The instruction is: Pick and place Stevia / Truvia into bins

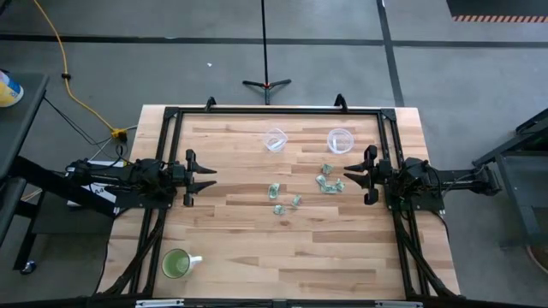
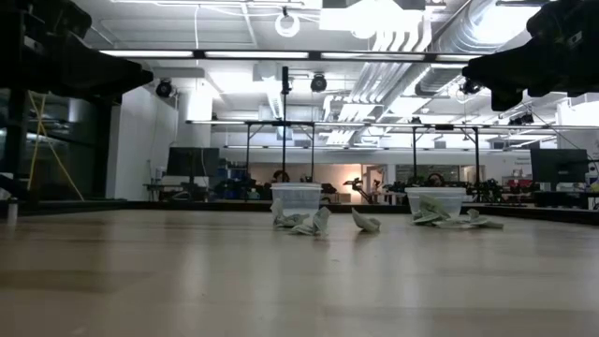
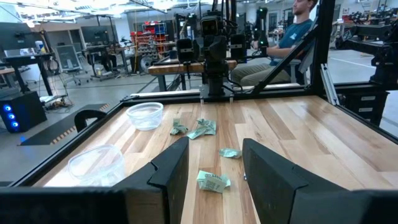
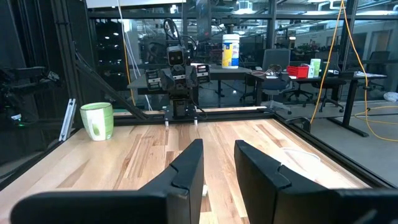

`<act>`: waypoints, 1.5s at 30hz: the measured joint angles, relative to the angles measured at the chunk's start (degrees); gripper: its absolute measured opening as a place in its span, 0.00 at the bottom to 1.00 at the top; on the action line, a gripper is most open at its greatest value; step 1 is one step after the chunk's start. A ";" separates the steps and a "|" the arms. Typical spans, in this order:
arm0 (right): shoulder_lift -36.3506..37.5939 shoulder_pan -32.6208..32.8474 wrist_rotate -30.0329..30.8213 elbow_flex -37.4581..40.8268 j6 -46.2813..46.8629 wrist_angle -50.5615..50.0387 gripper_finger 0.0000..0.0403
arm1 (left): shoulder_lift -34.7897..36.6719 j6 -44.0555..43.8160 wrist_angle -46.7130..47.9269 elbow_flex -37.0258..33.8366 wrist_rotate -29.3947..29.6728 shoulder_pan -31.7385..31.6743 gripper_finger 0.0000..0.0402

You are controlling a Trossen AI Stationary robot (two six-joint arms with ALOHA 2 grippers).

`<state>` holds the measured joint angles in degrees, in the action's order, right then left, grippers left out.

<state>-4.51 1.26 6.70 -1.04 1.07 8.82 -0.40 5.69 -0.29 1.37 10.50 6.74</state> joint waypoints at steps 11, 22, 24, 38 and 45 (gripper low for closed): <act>0.00 0.00 0.00 0.00 0.01 0.00 0.20 | 0.00 -0.02 0.00 0.02 0.00 0.01 0.46; 0.02 0.01 0.00 0.00 0.26 0.00 0.20 | 0.01 0.00 -0.01 0.02 0.70 0.02 0.46; 0.02 0.00 0.00 0.00 0.29 0.00 0.20 | 0.01 -0.01 -0.05 0.02 1.10 0.00 0.46; 0.00 -0.11 2.38 0.00 -0.03 0.00 0.20 | 0.00 -5.95 -0.06 0.02 0.26 0.01 0.46; 0.00 -0.11 11.51 0.00 -4.80 0.04 0.21 | 0.02 -11.91 0.04 0.02 -0.39 0.00 0.46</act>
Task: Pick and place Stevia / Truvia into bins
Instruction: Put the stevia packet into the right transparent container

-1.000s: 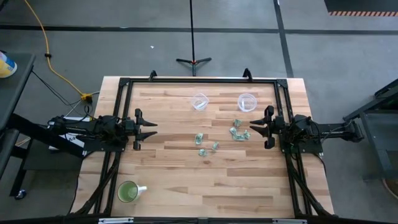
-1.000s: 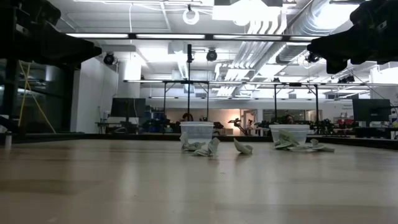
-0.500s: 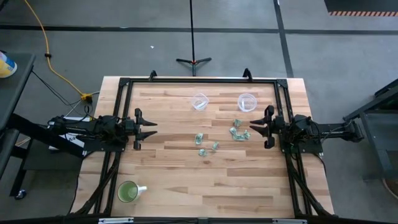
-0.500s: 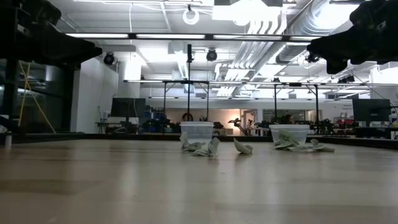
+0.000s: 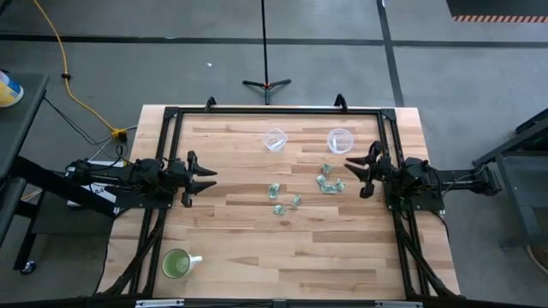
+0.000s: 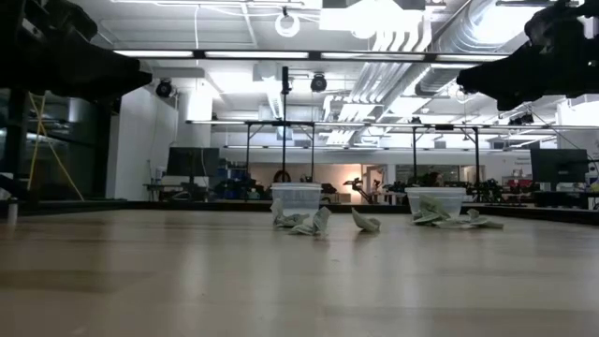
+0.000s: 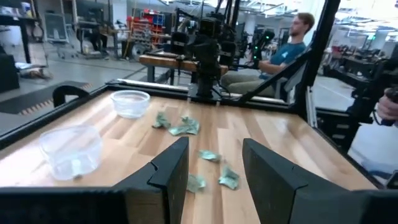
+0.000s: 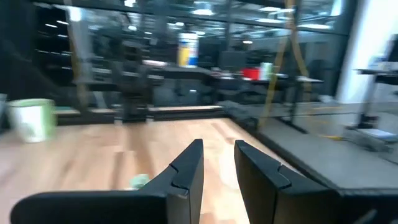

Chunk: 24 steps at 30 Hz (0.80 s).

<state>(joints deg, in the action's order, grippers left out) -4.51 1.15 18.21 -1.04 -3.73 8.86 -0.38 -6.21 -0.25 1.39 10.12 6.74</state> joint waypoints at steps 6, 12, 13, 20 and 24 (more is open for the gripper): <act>0.00 0.00 3.54 0.00 2.30 0.01 0.27 | -0.02 1.24 -0.01 0.00 0.91 0.00 0.46; -0.07 0.00 3.37 0.09 -2.83 7.91 0.44 | -0.02 1.20 -0.02 0.00 0.89 0.00 0.46; -0.33 0.00 2.63 0.09 -3.14 9.63 0.47 | 0.00 1.13 -0.02 0.00 0.89 0.00 0.46; -9.43 0.44 -3.68 0.04 -2.06 19.35 0.56 | -0.02 -0.09 -0.16 0.00 1.69 0.00 0.46; -18.74 1.29 -1.13 -0.42 -0.31 24.45 0.56 | -0.02 -0.31 -0.22 0.00 2.18 0.00 0.46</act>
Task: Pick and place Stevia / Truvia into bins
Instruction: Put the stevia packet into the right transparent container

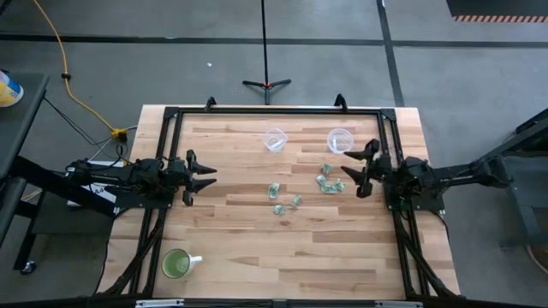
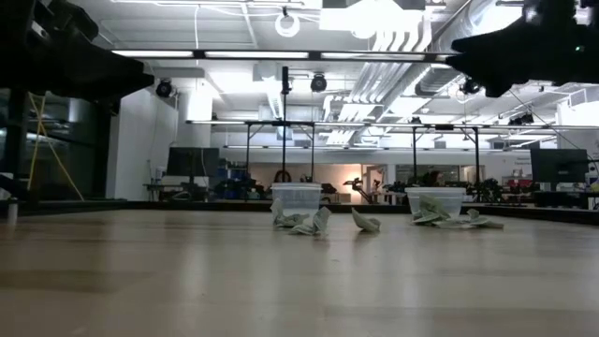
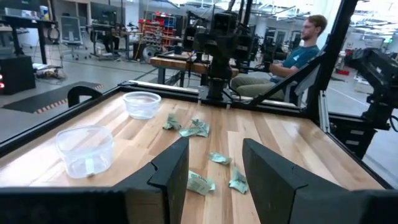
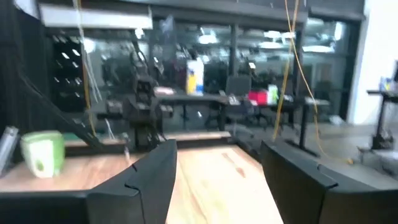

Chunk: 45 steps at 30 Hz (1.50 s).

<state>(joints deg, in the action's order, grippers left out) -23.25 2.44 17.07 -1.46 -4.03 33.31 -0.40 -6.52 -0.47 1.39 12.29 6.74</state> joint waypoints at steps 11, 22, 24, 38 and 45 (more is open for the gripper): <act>-25.62 2.06 5.15 -24.07 -4.85 -26.29 0.56 | 0.00 0.22 -0.62 -0.02 4.25 0.00 0.46; -42.97 1.97 -0.29 -34.65 8.98 -27.45 0.56 | 0.02 0.22 -0.57 0.00 4.38 0.01 0.46; -47.04 1.97 -2.53 -34.64 8.29 -21.68 0.56 | 0.01 0.22 -0.55 -0.01 4.39 0.00 0.46; -66.49 2.97 -15.67 -34.62 6.27 -14.13 0.56 | 0.00 0.22 -0.46 -0.01 4.36 0.01 0.46; -72.86 4.09 -15.81 -34.62 3.78 -12.01 0.56 | 0.00 0.22 -0.46 -0.02 4.35 0.00 0.46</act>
<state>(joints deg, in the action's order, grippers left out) -96.11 6.52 1.26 -36.07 -0.25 21.30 -0.40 -6.31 -0.93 1.37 16.64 6.74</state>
